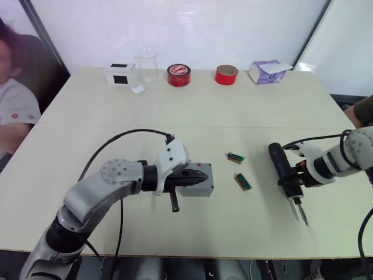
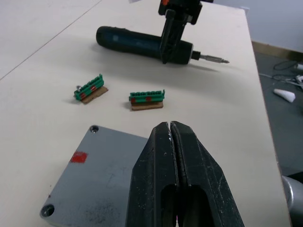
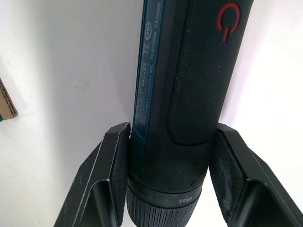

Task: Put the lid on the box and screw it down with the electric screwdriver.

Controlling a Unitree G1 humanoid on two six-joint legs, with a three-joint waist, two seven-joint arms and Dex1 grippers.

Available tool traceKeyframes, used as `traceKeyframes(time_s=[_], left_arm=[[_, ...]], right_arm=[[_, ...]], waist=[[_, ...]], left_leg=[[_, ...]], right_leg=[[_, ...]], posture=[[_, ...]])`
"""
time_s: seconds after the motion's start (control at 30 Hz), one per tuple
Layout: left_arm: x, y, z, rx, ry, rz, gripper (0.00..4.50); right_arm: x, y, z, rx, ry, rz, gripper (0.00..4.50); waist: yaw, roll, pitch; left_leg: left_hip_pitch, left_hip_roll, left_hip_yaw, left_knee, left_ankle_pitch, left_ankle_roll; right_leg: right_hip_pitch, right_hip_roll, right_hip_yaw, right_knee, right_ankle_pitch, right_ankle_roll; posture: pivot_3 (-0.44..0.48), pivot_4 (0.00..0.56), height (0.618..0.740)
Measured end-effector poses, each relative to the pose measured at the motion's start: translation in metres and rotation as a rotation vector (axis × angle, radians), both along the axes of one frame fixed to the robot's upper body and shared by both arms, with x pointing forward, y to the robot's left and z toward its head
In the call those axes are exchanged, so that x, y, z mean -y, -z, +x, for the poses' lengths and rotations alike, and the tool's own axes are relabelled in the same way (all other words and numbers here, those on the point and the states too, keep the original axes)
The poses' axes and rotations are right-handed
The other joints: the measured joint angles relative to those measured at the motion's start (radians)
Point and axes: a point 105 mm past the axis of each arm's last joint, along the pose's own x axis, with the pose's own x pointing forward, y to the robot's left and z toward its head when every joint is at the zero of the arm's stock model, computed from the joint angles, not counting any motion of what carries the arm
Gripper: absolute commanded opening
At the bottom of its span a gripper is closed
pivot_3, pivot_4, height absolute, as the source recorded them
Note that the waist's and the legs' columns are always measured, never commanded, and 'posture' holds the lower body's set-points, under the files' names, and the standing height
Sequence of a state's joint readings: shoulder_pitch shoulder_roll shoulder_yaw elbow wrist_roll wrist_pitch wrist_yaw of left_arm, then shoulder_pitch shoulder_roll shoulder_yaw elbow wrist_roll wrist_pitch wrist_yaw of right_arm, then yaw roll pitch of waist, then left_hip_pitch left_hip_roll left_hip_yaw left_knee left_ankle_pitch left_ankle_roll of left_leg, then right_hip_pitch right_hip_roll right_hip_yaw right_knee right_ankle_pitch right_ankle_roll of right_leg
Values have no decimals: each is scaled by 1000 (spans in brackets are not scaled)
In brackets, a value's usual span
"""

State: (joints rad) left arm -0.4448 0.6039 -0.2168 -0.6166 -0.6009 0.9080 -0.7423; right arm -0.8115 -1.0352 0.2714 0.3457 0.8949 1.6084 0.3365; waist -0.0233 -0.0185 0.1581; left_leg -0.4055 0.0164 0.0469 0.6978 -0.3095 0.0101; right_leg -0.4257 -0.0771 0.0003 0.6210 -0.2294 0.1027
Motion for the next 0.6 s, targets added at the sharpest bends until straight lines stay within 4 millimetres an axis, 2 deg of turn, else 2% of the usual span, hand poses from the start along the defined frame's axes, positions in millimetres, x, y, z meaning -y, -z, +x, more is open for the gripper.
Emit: traceKeyframes(time_s=[0.1,0.17,0.23,0.33,0.4,0.5,0.6], left_arm=[[-10,2,9,-15,-25,12,0],[-16,2,19,-28,-46,11,0],[-22,-4,28,-17,-63,8,0],[-26,-6,31,-12,-53,19,0],[-27,-5,32,-28,-33,24,0],[-27,-6,37,-33,-22,36,0],[-28,0,38,-52,-13,65,0]], right_arm=[[-7,-12,16,117,-56,9,1826],[-21,-35,33,288,-176,38,1826],[-36,-65,43,449,-262,113,1826],[-57,-108,47,693,-326,290,1826],[-76,-123,39,838,-362,453,1826],[-99,-124,32,996,-344,613,1826],[-109,-126,27,1071,-313,669,1826]], waist=[[2,8,4],[9,14,8],[13,15,8],[21,14,8],[29,13,7],[34,14,8],[37,15,8]], left_leg=[[0,0,1,0,0,-1],[-2,-1,1,0,0,-1],[-3,-1,1,0,0,-1],[-4,-1,0,-2,0,0],[-4,-1,0,-4,0,0],[-4,-2,1,-3,0,0],[-4,-3,1,-2,1,-1]], right_leg=[[-1,0,1,0,0,0],[-3,0,2,0,2,2],[-4,0,1,1,2,4],[-3,0,0,-1,2,4],[-3,0,-1,-4,2,5],[-3,-3,0,-4,2,5],[-2,-4,0,-4,3,6]], posture=[[0,150,740],[0,150,740],[0,150,740],[0,150,740],[0,150,740],[0,150,740],[0,150,740]])
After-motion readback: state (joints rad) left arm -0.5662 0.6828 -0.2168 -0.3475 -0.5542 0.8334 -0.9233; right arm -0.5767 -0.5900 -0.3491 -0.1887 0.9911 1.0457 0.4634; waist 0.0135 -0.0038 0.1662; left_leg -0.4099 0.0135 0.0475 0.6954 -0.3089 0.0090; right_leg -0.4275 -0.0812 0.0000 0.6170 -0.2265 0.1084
